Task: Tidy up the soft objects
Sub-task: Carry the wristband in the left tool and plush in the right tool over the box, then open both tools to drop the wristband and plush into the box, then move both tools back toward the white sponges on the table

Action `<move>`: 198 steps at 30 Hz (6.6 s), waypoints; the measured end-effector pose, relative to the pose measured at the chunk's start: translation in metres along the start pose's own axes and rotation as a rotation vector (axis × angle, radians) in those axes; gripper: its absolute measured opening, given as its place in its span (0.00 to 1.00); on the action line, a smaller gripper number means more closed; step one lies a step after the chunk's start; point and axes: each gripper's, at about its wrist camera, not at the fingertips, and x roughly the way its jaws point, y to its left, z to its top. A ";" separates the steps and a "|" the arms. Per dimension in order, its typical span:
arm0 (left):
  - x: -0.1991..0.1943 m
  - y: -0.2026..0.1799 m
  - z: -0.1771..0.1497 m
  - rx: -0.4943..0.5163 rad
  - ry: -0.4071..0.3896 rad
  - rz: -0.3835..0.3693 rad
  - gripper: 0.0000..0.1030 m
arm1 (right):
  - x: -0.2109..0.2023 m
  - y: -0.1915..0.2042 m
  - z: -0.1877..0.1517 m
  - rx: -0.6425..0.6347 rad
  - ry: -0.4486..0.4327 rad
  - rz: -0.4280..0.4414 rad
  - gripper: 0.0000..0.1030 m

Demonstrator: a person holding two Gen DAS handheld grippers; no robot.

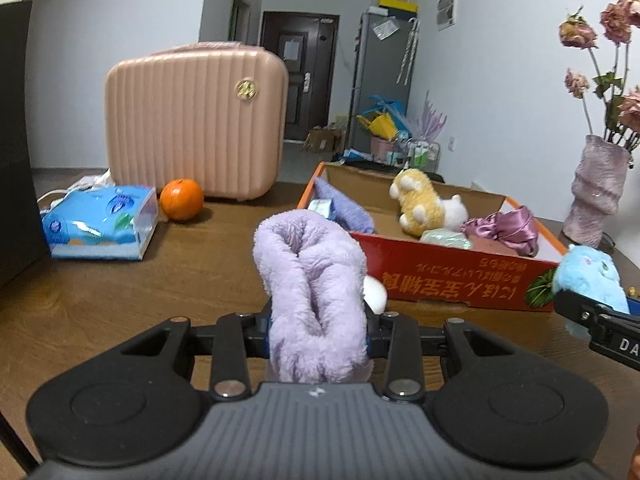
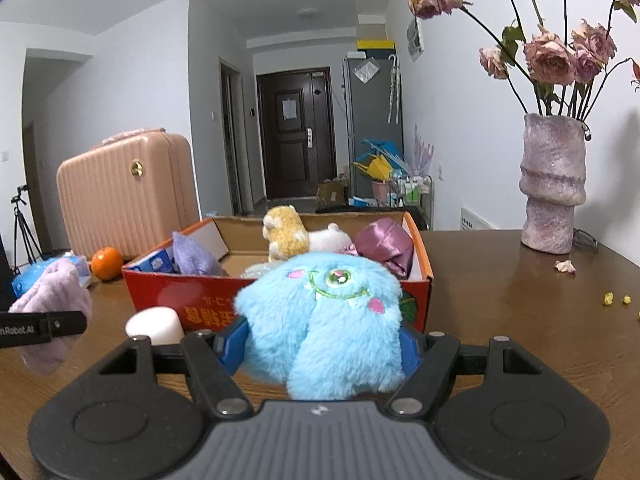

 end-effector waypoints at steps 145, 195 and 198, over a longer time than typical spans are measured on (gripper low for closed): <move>0.097 -0.033 0.081 0.040 -0.196 0.089 1.00 | 0.104 0.014 0.042 0.001 -0.233 -0.151 1.00; -0.043 0.034 0.001 0.067 -0.162 0.086 1.00 | -0.012 0.057 -0.013 -0.079 -0.178 -0.086 1.00; -0.051 0.041 -0.003 0.066 -0.160 0.078 1.00 | -0.016 0.062 -0.016 -0.084 -0.163 -0.076 1.00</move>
